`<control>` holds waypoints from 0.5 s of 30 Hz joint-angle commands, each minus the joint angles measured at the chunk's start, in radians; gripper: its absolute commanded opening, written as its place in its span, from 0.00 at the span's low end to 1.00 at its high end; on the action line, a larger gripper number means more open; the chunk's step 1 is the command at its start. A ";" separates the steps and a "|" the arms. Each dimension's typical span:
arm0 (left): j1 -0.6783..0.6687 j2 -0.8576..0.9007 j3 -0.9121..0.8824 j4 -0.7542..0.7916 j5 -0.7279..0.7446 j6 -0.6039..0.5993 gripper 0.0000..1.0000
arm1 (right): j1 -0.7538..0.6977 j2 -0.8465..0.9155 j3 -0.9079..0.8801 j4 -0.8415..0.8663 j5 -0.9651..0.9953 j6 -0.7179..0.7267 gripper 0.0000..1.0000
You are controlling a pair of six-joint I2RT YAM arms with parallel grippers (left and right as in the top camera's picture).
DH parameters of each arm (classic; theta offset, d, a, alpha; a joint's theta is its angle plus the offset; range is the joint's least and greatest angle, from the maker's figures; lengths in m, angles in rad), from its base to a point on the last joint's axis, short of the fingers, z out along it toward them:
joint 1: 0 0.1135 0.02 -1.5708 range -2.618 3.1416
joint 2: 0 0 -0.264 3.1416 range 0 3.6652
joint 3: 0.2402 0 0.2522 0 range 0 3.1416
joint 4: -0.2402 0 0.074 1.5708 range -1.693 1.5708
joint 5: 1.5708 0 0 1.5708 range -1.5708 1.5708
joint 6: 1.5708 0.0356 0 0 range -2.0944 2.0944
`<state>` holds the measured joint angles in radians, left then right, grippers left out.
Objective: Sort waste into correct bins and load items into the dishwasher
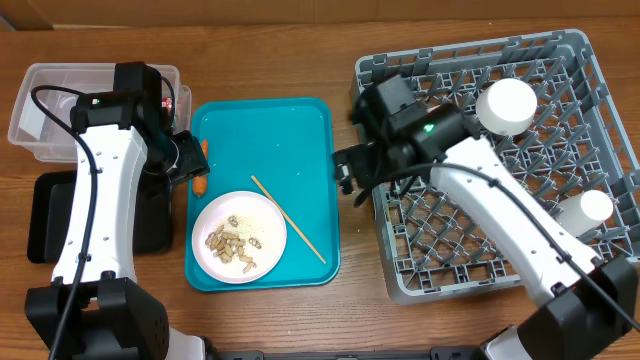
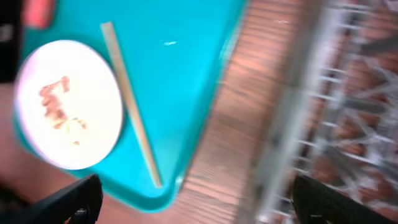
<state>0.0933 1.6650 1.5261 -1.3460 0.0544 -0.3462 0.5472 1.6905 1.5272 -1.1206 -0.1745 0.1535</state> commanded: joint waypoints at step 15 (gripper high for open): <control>-0.002 -0.014 -0.008 0.000 -0.011 -0.013 0.63 | 0.282 0.153 -0.206 0.286 0.031 -0.005 0.73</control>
<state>0.0933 1.6650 1.5261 -1.3460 0.0544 -0.3462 0.7933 1.8332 1.3346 -0.8776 -0.1692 0.1555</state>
